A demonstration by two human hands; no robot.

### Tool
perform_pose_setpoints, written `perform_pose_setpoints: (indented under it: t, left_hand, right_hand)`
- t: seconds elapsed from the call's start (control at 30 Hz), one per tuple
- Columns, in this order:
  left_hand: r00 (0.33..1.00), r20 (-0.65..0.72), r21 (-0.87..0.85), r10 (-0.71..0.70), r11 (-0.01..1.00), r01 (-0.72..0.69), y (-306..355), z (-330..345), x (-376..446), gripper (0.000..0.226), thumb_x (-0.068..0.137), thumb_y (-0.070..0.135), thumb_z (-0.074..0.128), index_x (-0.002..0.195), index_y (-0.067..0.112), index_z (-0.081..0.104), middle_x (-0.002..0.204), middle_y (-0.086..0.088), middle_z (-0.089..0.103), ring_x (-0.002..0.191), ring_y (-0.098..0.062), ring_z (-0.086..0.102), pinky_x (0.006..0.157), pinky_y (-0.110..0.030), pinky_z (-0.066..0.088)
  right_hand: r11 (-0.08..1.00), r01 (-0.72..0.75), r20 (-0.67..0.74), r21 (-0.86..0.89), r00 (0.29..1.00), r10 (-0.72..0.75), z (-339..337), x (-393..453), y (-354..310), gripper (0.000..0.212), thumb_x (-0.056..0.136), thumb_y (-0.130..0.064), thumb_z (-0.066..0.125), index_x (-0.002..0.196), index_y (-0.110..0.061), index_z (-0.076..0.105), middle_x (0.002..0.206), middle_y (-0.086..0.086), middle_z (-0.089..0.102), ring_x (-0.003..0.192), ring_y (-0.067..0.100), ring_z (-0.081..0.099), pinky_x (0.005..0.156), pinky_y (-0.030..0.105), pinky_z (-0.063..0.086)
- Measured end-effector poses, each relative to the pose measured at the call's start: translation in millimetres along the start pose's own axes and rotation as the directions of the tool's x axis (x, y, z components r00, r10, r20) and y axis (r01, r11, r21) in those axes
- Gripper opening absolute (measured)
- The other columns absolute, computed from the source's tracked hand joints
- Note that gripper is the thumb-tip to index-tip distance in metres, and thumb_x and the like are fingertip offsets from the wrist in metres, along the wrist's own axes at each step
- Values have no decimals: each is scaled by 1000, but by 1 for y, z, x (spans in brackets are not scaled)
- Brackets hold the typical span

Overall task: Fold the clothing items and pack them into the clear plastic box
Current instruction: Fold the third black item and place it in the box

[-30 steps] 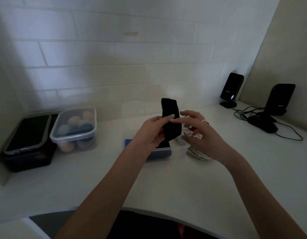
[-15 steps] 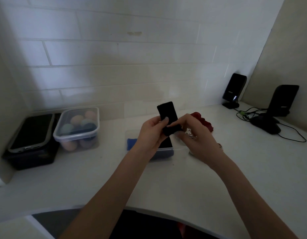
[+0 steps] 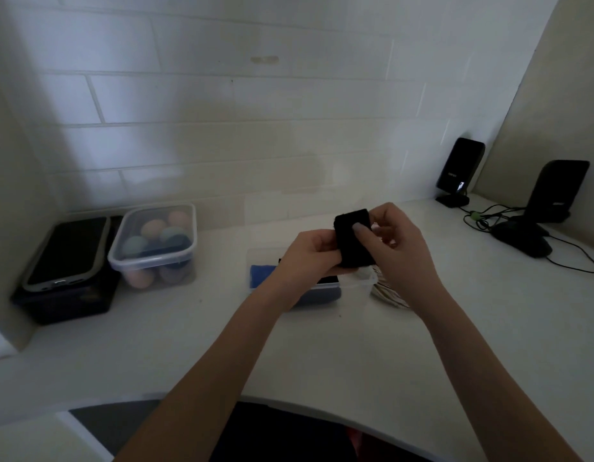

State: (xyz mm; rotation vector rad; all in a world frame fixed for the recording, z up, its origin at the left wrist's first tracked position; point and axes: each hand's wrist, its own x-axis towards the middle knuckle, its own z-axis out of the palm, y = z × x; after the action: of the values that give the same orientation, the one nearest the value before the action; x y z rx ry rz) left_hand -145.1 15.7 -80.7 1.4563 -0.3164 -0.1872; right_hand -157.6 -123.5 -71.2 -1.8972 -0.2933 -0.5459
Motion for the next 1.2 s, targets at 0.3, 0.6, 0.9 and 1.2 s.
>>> perform_pose_setpoints:
  t: [0.3, 0.6, 0.9, 1.2]
  left_hand:
    - [999, 25, 33, -37, 999, 37, 2, -4, -2, 29, 90, -3, 46, 116, -1, 60, 100, -13, 70, 84, -17, 71, 77, -23, 58]
    - [966, -224, 218, 131, 973, -82, 0, 17, -9, 30, 97, 37, 41, 100, 12, 58, 87, -5, 64, 75, -19, 67, 57, -30, 59]
    - [905, -104, 594, 412, 756, -276, -21, 41, -12, 26, 100, 33, 28, 89, 14, 43, 74, -9, 61, 65, -25, 60, 58, -39, 48]
    - [890, -168, 601, 425, 760, -249, -12, 34, -6, 27, 100, 31, 34, 82, 13, 44, 66, 0, 53, 58, -14, 50, 52, -20, 38]
  right_hand:
    - [960, -45, -55, 277, 997, 62, 7, -4, -3, 10, 90, -8, 58, 90, -11, 49, 65, -5, 61, 67, 6, 58, 60, 20, 47]
    - [972, -93, -32, 215, 994, 102, 13, -12, 0, 17, 90, -11, 57, 104, -13, 47, 80, 1, 60, 70, 3, 59, 61, 17, 52]
    - [961, -191, -235, 200, 943, 237, 22, -17, 6, 37, 100, -32, 37, 82, -2, 50, 72, 3, 49, 68, 11, 45, 64, 29, 38]
    - [987, -128, -52, 92, 990, 133, 9, -7, 6, 11, 97, -22, 45, 90, -15, 49, 73, 2, 55, 62, -1, 50, 60, 17, 42]
